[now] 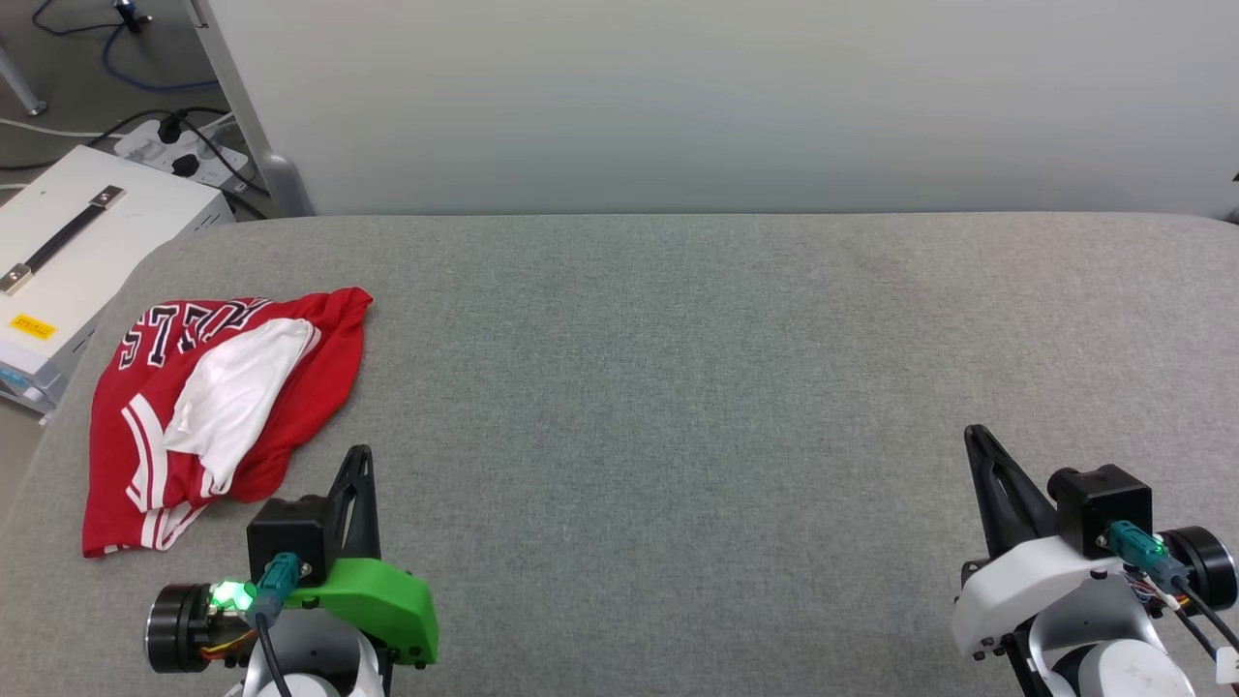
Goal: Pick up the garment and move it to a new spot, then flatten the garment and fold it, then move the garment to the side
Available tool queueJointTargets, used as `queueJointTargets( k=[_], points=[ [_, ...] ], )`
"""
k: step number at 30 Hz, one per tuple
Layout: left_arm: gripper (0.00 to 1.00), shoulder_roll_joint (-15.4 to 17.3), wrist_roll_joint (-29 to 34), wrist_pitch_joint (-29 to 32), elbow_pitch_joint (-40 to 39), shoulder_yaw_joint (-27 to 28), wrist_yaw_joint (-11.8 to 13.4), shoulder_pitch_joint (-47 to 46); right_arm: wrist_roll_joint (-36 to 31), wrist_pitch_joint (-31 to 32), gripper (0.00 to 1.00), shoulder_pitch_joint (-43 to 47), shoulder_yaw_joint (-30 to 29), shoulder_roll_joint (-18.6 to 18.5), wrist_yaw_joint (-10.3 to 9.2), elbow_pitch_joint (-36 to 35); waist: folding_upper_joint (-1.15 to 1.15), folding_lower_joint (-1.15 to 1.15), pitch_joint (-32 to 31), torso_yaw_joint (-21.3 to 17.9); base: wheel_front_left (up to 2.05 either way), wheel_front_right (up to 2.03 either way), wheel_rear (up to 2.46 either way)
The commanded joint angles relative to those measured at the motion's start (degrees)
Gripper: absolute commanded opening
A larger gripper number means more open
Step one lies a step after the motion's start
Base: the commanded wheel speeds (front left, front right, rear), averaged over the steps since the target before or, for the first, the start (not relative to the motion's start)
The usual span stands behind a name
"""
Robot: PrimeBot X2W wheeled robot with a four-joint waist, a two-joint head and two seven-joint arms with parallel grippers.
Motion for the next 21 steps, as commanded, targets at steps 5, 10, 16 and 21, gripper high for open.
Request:
queueJointTargets(
  k=[5, 10, 16, 21],
  points=[
    [0.00, -0.27, 0.54, -0.04, -0.12, 0.01, 0.25, -0.80, -0.57, 0.17, 0.00, 0.56, -0.09, -0.01, -0.05, -0.23, 0.69, 0.00, 0.00, 0.00, 0.00, 0.00, 0.00],
    [0.00, -0.27, 0.54, -0.04, -0.12, 0.01, 0.25, -0.80, -0.57, 0.17, 0.00, 0.56, -0.09, -0.01, -0.05, -0.23, 0.69, 0.00, 0.00, 0.00, 0.00, 0.00, 0.00],
    [0.00, -0.27, 0.54, -0.04, -0.12, 0.01, 0.25, -0.80, -0.57, 0.17, 0.00, 0.56, -0.09, -0.01, -0.05, -0.23, 0.69, 0.00, 0.00, 0.00, 0.00, 0.00, 0.00],
    [0.00, -0.27, 0.54, -0.04, -0.12, 0.01, 0.25, -0.80, -0.57, 0.17, 0.00, 0.56, -0.09, -0.01, -0.05, -0.23, 0.69, 0.00, 0.00, 0.00, 0.00, 0.00, 0.00]
  ],
)
